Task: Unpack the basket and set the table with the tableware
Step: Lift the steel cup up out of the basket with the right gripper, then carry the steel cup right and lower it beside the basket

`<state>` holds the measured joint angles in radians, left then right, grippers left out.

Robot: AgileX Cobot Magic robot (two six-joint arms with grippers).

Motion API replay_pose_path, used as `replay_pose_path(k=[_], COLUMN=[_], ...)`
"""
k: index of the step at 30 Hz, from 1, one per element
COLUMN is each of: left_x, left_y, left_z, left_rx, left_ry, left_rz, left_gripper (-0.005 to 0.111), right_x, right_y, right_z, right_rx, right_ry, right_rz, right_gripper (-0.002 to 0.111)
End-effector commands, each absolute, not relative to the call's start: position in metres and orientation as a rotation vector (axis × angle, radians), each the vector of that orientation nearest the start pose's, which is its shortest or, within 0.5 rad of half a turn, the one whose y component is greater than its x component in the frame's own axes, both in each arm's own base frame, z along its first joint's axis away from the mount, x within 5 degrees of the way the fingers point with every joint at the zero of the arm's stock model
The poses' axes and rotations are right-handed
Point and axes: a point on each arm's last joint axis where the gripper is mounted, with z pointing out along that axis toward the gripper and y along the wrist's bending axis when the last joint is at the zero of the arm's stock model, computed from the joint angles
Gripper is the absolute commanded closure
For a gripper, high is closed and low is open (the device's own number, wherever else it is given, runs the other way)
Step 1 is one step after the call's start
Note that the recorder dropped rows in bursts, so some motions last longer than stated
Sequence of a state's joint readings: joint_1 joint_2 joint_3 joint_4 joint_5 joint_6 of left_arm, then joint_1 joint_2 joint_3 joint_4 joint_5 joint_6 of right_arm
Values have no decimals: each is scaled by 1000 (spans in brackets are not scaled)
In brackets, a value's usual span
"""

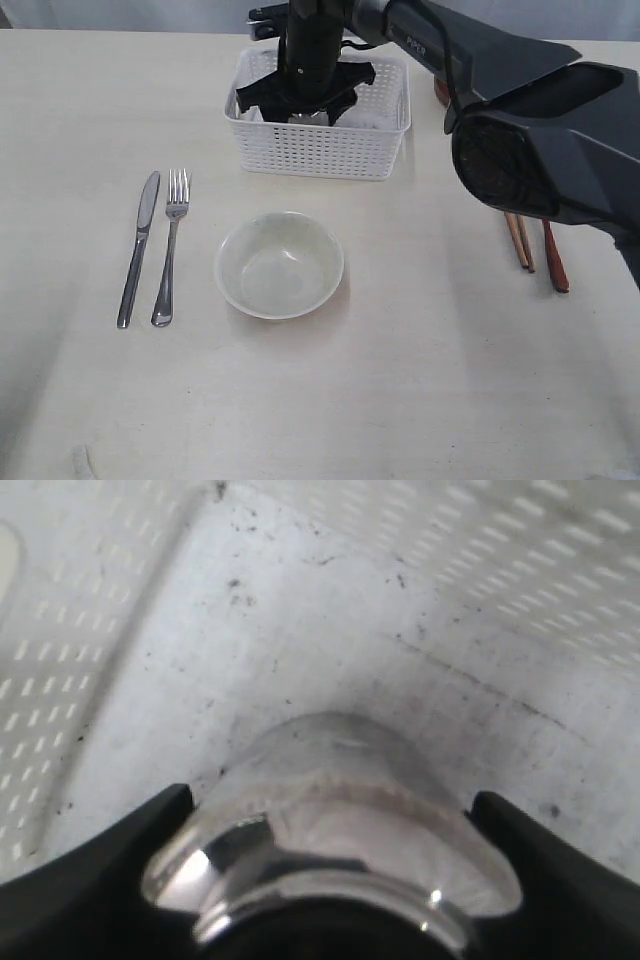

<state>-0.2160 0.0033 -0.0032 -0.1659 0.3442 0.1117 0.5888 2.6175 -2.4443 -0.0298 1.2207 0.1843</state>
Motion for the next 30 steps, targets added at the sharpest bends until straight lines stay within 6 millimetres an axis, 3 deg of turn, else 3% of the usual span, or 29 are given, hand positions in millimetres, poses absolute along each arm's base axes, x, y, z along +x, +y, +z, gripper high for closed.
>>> replay_pose_path(k=[1,2,7,15,26,30], left_x=[51,51,51,51,51,51], left_y=[-17,-17,-17,-17,-17,-17], left_z=[183,183,183,183,183,183], left_rx=[199,199,199,201,201,201], left_ry=[1817,1817,1817,1817,1817,1817], left_rz=[-239,-239,-239,-238,-238,-238], left_gripper=[107,107,107,107,107,107], right_x=[457,458,460,453,397,379], right_y=[292,293,286,257,231,211], right_z=[172,179,223,285,321,335], right_rx=[-567,-561,-512,-444,-608,-616], right_ry=[2735,2718,2625,2581,2636,2644], right_rz=[78,94,144,323,339,360], right_gripper=[100,109,108,109,109,109])
